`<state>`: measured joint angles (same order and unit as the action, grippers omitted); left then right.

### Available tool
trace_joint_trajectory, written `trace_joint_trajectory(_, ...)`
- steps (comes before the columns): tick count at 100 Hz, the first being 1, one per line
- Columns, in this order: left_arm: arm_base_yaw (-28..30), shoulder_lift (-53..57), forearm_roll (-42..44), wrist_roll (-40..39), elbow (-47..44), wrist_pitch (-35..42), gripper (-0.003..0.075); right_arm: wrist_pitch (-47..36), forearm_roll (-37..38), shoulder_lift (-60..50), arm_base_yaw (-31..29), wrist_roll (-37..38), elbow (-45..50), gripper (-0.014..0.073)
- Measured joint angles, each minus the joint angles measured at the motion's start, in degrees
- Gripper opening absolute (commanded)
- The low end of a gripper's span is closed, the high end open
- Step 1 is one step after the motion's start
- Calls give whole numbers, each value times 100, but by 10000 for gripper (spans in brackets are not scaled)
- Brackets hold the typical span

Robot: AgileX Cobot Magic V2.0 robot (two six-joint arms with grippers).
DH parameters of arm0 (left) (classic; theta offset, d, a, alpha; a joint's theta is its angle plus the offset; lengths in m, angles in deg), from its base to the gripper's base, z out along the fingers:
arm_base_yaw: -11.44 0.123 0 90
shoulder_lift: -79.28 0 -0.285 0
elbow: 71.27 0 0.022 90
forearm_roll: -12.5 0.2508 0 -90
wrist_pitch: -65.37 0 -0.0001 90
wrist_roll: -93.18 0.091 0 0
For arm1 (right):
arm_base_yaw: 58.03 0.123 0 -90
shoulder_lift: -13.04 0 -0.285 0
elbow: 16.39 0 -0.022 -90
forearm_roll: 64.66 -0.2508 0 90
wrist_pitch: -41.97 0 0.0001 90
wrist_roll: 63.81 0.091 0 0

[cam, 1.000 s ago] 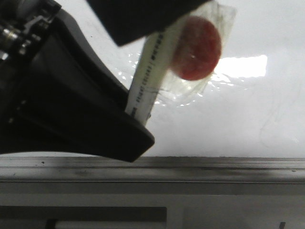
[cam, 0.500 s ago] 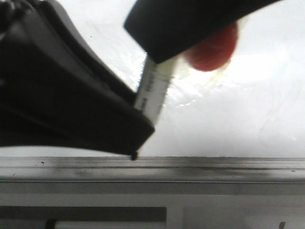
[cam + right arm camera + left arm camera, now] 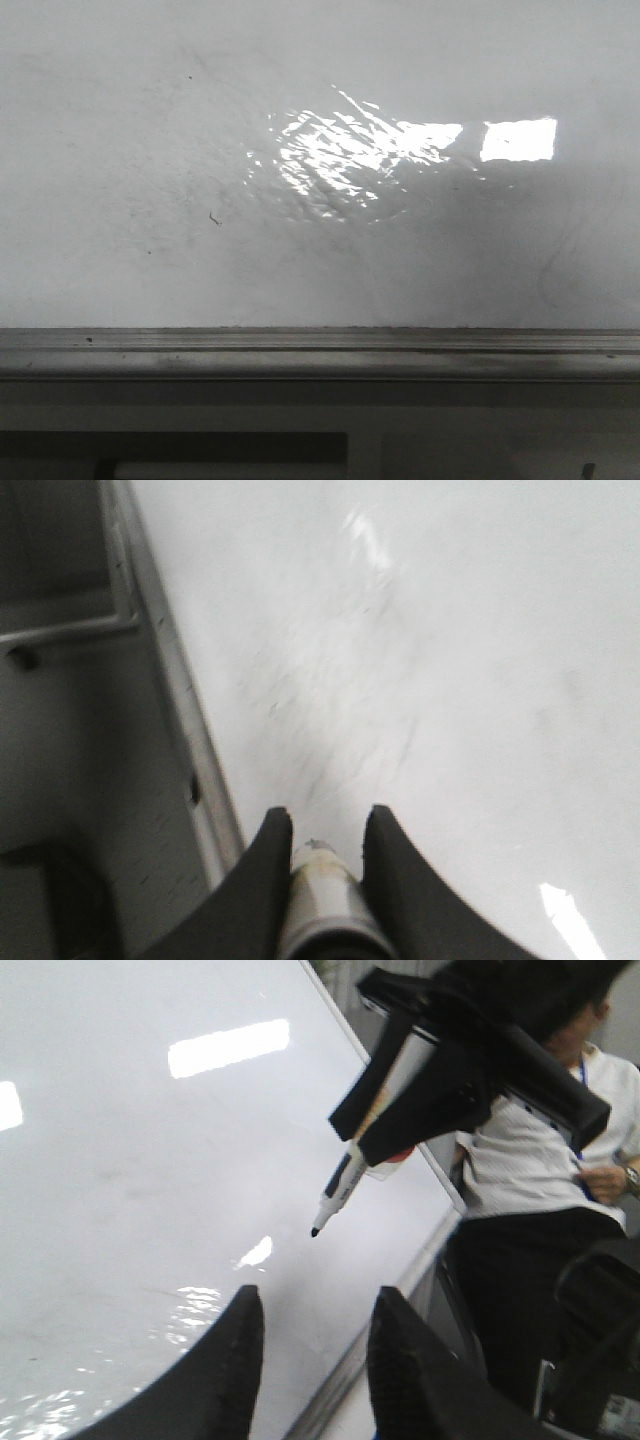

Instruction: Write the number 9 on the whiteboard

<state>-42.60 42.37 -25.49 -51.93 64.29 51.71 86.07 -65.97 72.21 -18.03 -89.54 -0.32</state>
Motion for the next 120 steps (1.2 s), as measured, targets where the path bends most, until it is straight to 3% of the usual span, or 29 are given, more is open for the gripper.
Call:
trace_joint_trajectory(20, 737, 960, -66, -49, -571, 80, 39, -2784, 782, -1018, -56, 22, 2165, -34)
trace_joint_trajectory(30, 982, 1156, -271, -59, -747, 91, 39, -3485, 825, -1079, -134, 22, 2756, -40)
trace_joint_trajectory(71, 1143, 1189, -486, -82, -814, 91, 39, -4268, -71, -377, -1142, 41, 2925, -41)
trace_joint_trajectory(108, 1143, 1189, -500, -95, -814, 91, 39, -4581, -374, 195, -1106, 81, 2866, -42)
trace_joint_trajectory(120, 1143, 1189, -500, -95, -814, 91, 39, -4196, -421, 210, -985, 81, 2854, -41)
